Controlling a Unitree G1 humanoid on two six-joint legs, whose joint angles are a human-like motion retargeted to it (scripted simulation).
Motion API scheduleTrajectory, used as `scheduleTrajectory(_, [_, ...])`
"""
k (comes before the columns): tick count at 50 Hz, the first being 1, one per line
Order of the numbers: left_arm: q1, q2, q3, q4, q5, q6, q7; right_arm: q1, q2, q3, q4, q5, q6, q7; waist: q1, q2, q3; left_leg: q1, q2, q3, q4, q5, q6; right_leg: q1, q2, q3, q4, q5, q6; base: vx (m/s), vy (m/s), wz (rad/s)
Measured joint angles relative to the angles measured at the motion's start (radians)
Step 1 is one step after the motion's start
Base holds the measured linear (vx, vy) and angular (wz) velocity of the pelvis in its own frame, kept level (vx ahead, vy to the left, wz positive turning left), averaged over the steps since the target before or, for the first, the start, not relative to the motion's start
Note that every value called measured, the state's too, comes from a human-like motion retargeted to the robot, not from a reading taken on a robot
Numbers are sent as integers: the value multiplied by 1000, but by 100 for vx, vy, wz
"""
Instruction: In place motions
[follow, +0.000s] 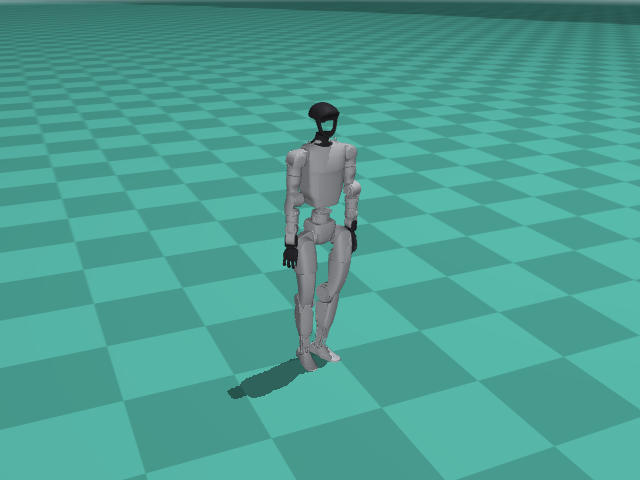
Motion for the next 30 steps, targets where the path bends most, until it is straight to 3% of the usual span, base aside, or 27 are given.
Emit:
scheduleTrajectory(5, [-146,-17,-62,-124,-50,-22,-26,120,-85,-87,201,-4,116,-61,-1,1,-7,0,5,8,4,-11,-2,-3,5,15,2,-2,0,0,0,-18])
scheduleTrajectory(10, [-273,-14,-107,-228,-62,-20,-86,276,-160,-148,201,138,213,-26,4,3,-8,-1,7,14,6,-16,-3,-4,4,17,4,-5,-2,0,0,0])
scheduleTrajectory(15, [-312,0,-135,-311,-40,-21,-116,333,-170,-188,201,241,200,-97,4,7,-15,-7,9,18,8,-20,-5,-10,5,16,4,-6,-3,0,0,0])
scheduleTrajectory(20, [-277,2,-151,-305,1,-30,-115,287,-136,-165,201,251,178,-71,16,14,-19,-8,9,20,8,-22,-5,-10,4,14,3,-6,-3,0,1,1])
scheduleTrajectory(26, [-172,-20,-131,-142,41,-22,-109,122,-59,-43,196,188,139,-75,28,19,-15,-1,-2,-4,8,-18,-2,2,0,-4,-2,-6,-7,1,6,21])
scheduleTrajectory(30, [-53,-23,-42,-33,71,-15,-87,-6,-9,61,109,63,108,-60,45,22,-12,5,-5,3,5,-18,-3,5,-2,9,0,-6,-6,2,4,-7])
